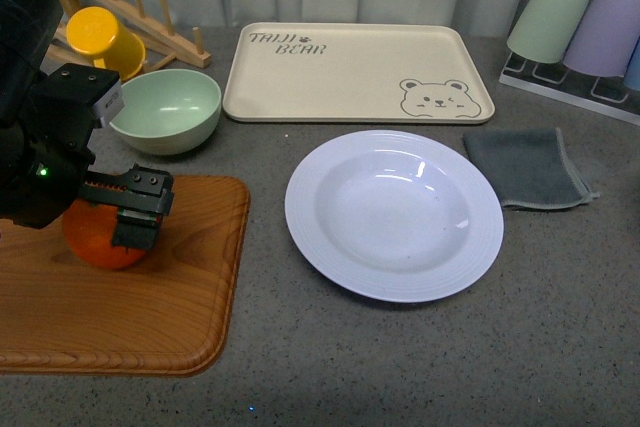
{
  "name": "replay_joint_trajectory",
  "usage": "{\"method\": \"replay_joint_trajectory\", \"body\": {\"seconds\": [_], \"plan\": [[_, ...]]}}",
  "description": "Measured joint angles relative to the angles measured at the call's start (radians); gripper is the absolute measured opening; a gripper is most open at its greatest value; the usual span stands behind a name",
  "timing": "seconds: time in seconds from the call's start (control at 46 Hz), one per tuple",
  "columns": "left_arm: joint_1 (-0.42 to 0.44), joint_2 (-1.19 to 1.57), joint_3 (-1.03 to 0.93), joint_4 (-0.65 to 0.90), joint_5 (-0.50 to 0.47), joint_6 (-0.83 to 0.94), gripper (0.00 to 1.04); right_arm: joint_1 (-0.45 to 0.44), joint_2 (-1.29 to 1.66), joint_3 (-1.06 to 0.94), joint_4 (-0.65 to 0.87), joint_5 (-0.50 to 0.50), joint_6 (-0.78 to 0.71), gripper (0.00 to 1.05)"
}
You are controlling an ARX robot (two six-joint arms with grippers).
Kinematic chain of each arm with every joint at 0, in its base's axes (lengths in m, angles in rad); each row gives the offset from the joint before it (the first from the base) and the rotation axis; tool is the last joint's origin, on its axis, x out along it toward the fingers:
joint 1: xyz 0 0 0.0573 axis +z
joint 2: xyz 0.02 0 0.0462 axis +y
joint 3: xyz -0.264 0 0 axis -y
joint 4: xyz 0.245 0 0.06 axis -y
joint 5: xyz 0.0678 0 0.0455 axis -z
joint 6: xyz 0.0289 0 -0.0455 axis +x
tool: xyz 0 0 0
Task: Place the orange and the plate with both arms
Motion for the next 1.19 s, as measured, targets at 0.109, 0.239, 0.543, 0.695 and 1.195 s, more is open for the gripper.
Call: {"method": "replay_joint_trajectory", "body": {"seconds": [0.109, 0.239, 0.543, 0.695, 1.195], "plan": [[0.000, 0.006, 0.003, 0.000, 0.002, 0.000, 0.74, 0.000, 0.000, 0.000, 0.000, 0.000, 0.000, 0.96], [0.000, 0.006, 0.005, -0.001, 0.003, -0.001, 0.70, 0.000, 0.000, 0.000, 0.000, 0.000, 0.000, 0.96], [-0.011, -0.003, 0.011, -0.021, 0.027, -0.021, 0.69, 0.000, 0.000, 0.000, 0.000, 0.000, 0.000, 0.96], [-0.080, -0.038, 0.053, -0.068, 0.053, -0.037, 0.69, 0.000, 0.000, 0.000, 0.000, 0.000, 0.000, 0.96], [-0.462, 0.038, 0.308, -0.120, 0.053, -0.121, 0.69, 0.000, 0.000, 0.000, 0.000, 0.000, 0.000, 0.96]]}}
